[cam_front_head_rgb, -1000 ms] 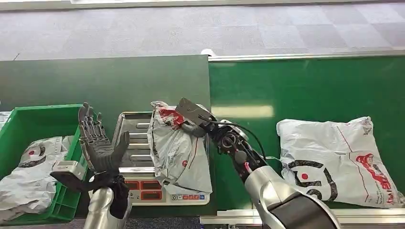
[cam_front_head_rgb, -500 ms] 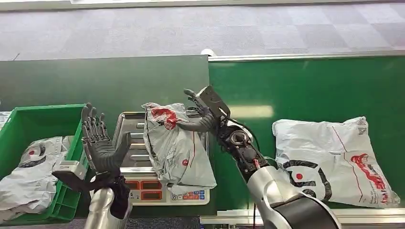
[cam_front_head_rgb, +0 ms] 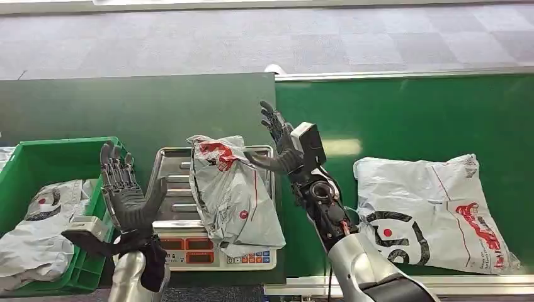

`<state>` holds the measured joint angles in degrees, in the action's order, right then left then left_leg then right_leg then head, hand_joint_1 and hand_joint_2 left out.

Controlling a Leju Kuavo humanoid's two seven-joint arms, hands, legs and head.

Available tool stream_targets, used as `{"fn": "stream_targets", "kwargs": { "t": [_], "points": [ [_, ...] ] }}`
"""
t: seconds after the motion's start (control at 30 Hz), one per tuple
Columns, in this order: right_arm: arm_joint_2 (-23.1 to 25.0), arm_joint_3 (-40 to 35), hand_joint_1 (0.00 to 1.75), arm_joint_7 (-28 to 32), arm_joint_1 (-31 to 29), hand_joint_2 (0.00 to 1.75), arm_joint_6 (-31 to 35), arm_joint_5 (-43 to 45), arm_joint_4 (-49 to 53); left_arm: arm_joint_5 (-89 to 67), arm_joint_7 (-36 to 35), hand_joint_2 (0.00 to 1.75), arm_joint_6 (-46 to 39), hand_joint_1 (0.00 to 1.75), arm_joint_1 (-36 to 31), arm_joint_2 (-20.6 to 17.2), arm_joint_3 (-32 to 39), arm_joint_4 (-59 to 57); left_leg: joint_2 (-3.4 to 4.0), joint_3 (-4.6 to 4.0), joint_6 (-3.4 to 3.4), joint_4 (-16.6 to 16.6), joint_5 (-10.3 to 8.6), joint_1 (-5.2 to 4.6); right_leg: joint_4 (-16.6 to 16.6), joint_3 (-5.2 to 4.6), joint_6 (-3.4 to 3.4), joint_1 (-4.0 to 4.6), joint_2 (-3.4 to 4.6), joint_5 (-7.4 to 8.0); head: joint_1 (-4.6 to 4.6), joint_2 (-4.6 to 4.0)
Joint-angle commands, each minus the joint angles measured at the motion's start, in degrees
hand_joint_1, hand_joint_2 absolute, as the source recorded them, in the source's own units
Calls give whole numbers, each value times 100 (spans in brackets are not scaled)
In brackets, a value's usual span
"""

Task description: Moved the parcel from conveyor to table for the left to box.

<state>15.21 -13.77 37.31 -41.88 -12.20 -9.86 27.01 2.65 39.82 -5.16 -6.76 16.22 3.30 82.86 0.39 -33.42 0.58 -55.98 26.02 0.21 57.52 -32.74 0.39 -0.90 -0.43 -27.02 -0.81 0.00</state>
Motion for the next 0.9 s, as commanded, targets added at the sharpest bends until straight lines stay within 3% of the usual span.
{"fn": "stream_targets", "kwargs": {
  "t": [0.03,0.33,0.53,0.9],
  "points": [
    [-435,400,0,-166,48,175,630,538,521,-252,18,175,208,0,40,-191,-268,-290,-19,9,-2,4,-1,6,-13,19,-2,6,-13,0,0,0],
    [-735,643,0,-192,-58,175,750,822,231,-855,18,175,-41,0,-258,-385,-862,-1007,-21,6,-1,4,-5,-3,-5,10,-1,-3,-18,-2,2,0],
    [-808,543,0,-640,-235,175,917,610,-242,-2249,-337,175,287,0,-828,-531,-1626,-2280,-24,8,-1,4,-5,-2,-5,12,-1,-3,-19,-1,2,0],
    [-780,519,0,-878,-165,175,879,304,-164,-3162,-970,175,306,0,-1434,-440,-1893,-3660,-13,8,-1,3,-3,0,-6,11,-2,0,-7,2,0,0]
  ]
}}
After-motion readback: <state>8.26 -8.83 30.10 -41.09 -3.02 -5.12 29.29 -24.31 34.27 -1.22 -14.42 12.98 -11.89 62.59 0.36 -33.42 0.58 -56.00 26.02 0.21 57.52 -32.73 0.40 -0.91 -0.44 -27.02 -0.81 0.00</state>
